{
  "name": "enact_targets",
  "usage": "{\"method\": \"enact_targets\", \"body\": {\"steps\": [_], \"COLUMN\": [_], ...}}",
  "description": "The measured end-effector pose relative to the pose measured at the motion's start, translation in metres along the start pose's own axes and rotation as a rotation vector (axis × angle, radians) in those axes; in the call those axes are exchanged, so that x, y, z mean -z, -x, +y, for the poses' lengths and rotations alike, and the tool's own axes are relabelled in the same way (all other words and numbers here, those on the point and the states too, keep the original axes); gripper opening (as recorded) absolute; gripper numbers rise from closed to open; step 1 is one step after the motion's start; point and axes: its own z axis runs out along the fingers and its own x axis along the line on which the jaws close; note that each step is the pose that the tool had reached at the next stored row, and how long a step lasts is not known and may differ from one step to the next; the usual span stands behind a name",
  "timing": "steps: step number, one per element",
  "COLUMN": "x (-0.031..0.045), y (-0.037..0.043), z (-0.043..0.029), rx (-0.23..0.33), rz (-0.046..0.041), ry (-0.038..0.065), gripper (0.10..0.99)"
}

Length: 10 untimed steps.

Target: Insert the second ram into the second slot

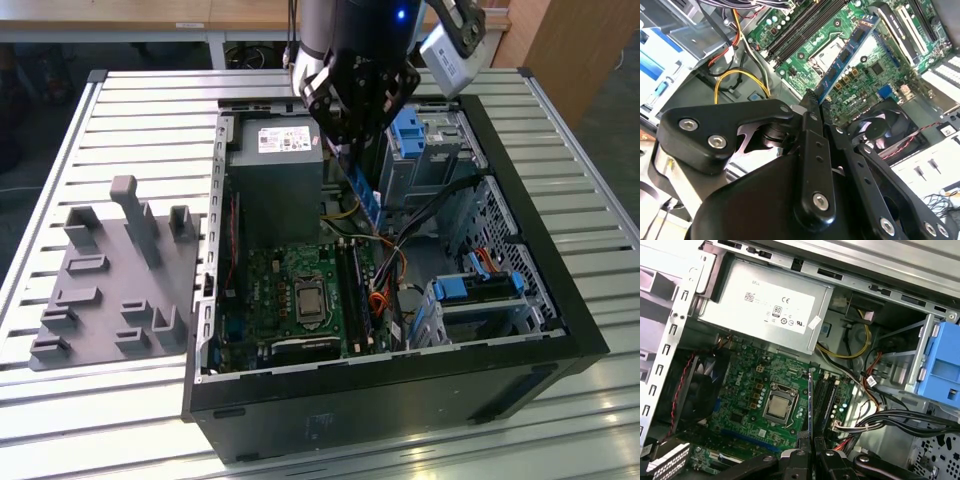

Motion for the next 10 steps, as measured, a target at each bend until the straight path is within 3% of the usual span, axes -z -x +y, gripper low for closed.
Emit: {"method": "enact_targets", "body": {"steps": [7, 10], "x": [-0.0006, -0.001], "y": [-0.0002, -0.0015], "z": [-0.0004, -0.0052], "rx": [-0.041, -0.041], "rz": [-0.0012, -0.0011], "ry": [0.0, 0.0], "gripper": [0.137, 0.137]}}
